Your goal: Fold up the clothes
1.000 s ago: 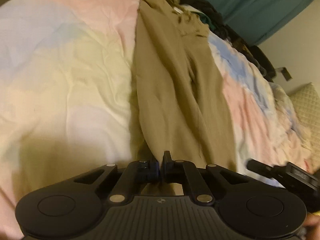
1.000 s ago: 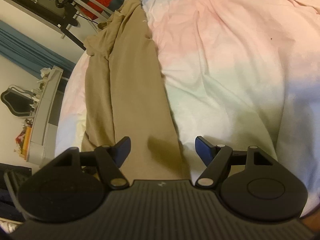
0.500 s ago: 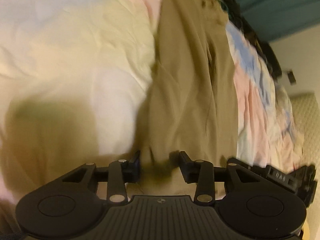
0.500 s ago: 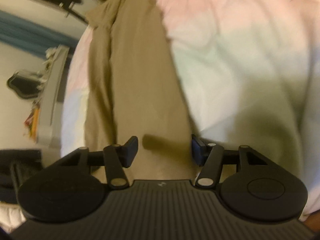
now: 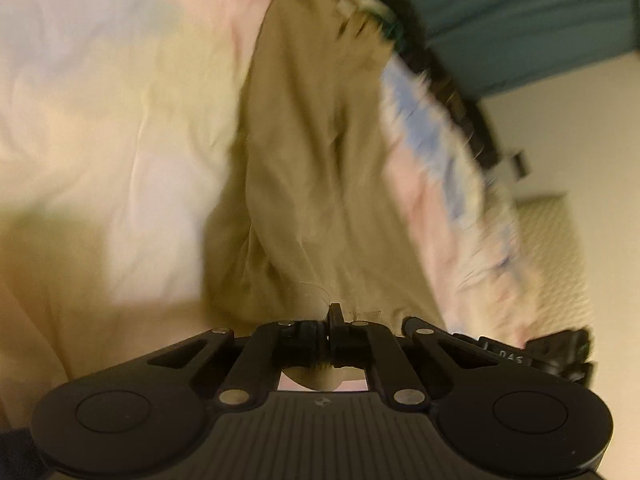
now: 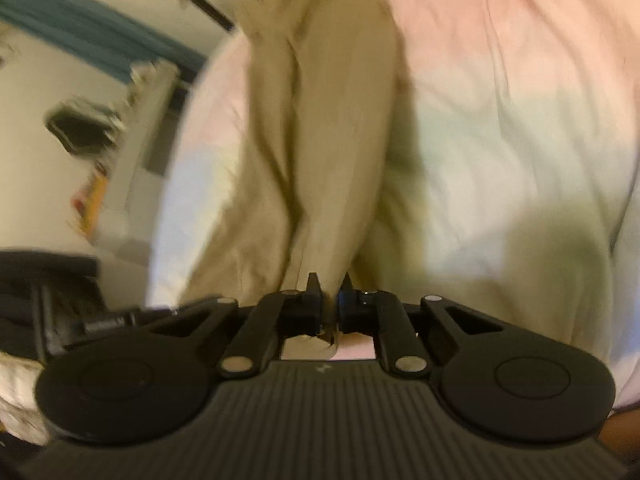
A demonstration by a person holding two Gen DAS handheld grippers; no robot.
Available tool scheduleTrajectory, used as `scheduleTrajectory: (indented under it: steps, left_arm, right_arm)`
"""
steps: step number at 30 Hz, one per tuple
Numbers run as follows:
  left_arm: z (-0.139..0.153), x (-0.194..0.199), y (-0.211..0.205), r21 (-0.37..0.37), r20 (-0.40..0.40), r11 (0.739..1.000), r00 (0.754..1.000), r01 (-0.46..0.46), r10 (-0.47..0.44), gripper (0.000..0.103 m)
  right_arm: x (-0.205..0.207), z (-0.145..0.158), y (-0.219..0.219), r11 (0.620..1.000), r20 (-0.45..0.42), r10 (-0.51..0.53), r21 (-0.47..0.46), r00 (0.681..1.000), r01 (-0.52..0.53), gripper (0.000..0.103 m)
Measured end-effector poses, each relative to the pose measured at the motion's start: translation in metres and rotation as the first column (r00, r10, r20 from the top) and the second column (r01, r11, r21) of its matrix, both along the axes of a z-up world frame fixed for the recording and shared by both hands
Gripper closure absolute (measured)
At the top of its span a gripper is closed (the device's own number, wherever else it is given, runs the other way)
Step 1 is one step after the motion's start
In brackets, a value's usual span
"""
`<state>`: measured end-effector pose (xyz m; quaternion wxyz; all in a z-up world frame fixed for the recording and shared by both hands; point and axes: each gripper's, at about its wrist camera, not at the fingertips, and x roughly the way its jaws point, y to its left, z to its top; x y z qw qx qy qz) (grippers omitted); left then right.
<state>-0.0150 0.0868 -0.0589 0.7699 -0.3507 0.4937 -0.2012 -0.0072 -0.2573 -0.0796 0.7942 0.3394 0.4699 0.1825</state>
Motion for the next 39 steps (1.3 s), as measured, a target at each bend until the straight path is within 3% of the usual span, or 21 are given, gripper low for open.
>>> scheduleTrajectory:
  steps: [5,9,14,18,23,26,30,34,39]
  left_arm:
    - [0.066,-0.012,0.019,-0.135,0.137,0.988,0.986,-0.074,0.092,0.099]
    - [0.084,-0.034,0.021,-0.196,0.178,0.976,0.976,-0.092,0.127,0.100]
    - [0.064,-0.085,0.031,-0.227,0.144,0.968,0.979,-0.110,0.145,0.100]
    - [0.042,-0.078,0.025,-0.234,0.090,0.963,0.984,-0.130,0.154,0.100]
    - [0.051,-0.009,0.016,-0.164,0.109,0.975,0.979,-0.150,0.169,0.100]
    - [0.064,0.049,0.009,-0.080,0.157,0.980,0.968,-0.183,0.193,0.100]
    - [0.073,0.126,-0.006,0.029,0.229,0.967,0.944,-0.251,0.238,0.100]
    - [0.058,0.191,-0.016,0.118,0.312,0.948,0.918,-0.295,0.246,0.100]
    - [0.017,0.254,-0.030,0.232,0.369,0.928,0.909,-0.292,0.194,0.099]
  right_arm:
    - [-0.006,0.078,-0.018,0.999,0.182,-0.035,0.030,0.983,0.030,0.093]
    - [-0.027,0.109,-0.033,0.998,0.261,-0.048,0.050,0.964,0.036,0.093]
    - [-0.058,0.082,-0.039,0.995,0.216,-0.058,0.096,0.975,0.037,0.093]
    - [-0.059,0.051,-0.044,0.991,0.135,-0.073,0.119,0.988,0.057,0.093]
    - [-0.005,0.049,-0.041,0.988,0.125,-0.118,0.116,0.985,0.104,0.093]
    - [0.047,0.053,-0.034,0.985,0.138,-0.151,0.101,0.979,0.138,0.093]
    - [0.135,0.059,-0.019,0.982,0.166,-0.187,0.053,0.968,0.181,0.093]
    - [0.210,0.039,-0.009,0.978,0.182,-0.207,0.012,0.961,0.209,0.093]
    - [0.267,-0.008,-0.002,0.976,0.217,-0.178,-0.082,0.960,0.200,0.093]
